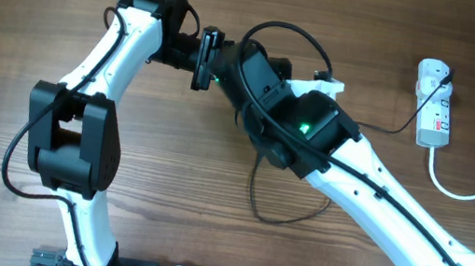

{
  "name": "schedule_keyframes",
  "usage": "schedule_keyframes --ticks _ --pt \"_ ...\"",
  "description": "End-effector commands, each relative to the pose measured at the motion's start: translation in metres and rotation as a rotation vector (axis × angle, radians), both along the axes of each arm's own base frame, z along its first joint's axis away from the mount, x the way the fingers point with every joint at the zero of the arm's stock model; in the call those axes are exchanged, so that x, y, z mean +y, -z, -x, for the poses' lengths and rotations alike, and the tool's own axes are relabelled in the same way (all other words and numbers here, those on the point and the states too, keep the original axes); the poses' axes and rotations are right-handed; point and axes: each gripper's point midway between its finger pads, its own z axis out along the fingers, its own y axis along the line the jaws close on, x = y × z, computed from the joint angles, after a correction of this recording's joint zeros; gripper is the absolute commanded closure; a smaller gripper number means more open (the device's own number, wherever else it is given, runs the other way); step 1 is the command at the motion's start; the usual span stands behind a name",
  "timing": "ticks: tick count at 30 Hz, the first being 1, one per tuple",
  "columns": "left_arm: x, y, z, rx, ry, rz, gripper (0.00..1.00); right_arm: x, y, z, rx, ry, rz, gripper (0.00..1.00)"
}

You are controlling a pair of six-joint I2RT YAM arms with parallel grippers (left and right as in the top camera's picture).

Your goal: Plug charger to phone and switch on socket

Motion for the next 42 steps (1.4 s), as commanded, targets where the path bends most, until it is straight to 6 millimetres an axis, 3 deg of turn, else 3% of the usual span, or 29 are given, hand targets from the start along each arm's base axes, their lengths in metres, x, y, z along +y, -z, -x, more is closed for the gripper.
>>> schedule_keyframes --ticks 1,6,8,10,14,17,21,23,24,27,31,33,40,42 --pt "0.004 -0.013 -0.006 -0.078 -0.014 0.038 0.96 -0.023 -0.01 0.0 -0.033 0.043 0.095 0.33" --pt "0.024 0.017 -0.027 -0.19 -0.065 -0.127 0.96 -0.045 -0.034 0.012 -0.057 -0.186 0.335 0.19" --pt "0.039 0.037 -0.035 -0.208 -0.092 -0.249 0.96 -0.061 -0.043 0.015 -0.051 -0.351 0.523 0.0" --pt "0.049 0.047 -0.04 -0.262 -0.101 -0.309 0.96 -0.082 -0.044 0.019 -0.006 -0.436 0.645 0.0" --pt "0.075 0.073 -0.05 -0.382 -0.1 -0.472 0.96 -0.118 -0.019 0.029 0.195 -0.62 0.723 0.0" --pt "0.095 0.097 -0.052 -0.378 -0.09 -0.644 0.96 -0.115 0.005 0.037 0.278 -0.833 0.683 0.0" --pt "0.11 0.115 -0.053 -0.402 -0.068 -0.782 0.96 -0.113 0.04 0.046 0.364 -0.896 0.651 0.0" --pt "0.121 0.124 -0.053 -0.401 -0.058 -0.867 0.96 -0.102 0.068 0.051 0.389 -0.975 0.614 0.0" --pt "0.128 0.129 -0.052 -0.395 -0.049 -0.914 0.96 -0.09 0.084 0.055 0.376 -1.101 0.6 0.0" --pt "0.138 0.135 -0.051 -0.389 -0.039 -0.979 0.96 -0.062 0.115 0.064 0.32 -1.291 0.508 0.01" --pt "0.154 0.143 -0.052 -0.391 -0.026 -1.083 0.96 -0.059 0.154 0.072 0.42 -1.309 0.452 0.04" --pt "0.163 0.147 -0.051 -0.365 -0.031 -1.143 0.96 -0.058 0.167 0.068 0.462 -1.278 0.444 0.0" --pt "0.183 0.155 -0.042 -0.342 0.014 -1.268 0.96 -0.038 0.188 0.054 0.438 -1.302 0.419 0.01" --pt "0.183 0.156 -0.041 -0.342 0.02 -1.267 0.96 -0.037 0.198 0.057 0.471 -1.311 0.419 0.17"
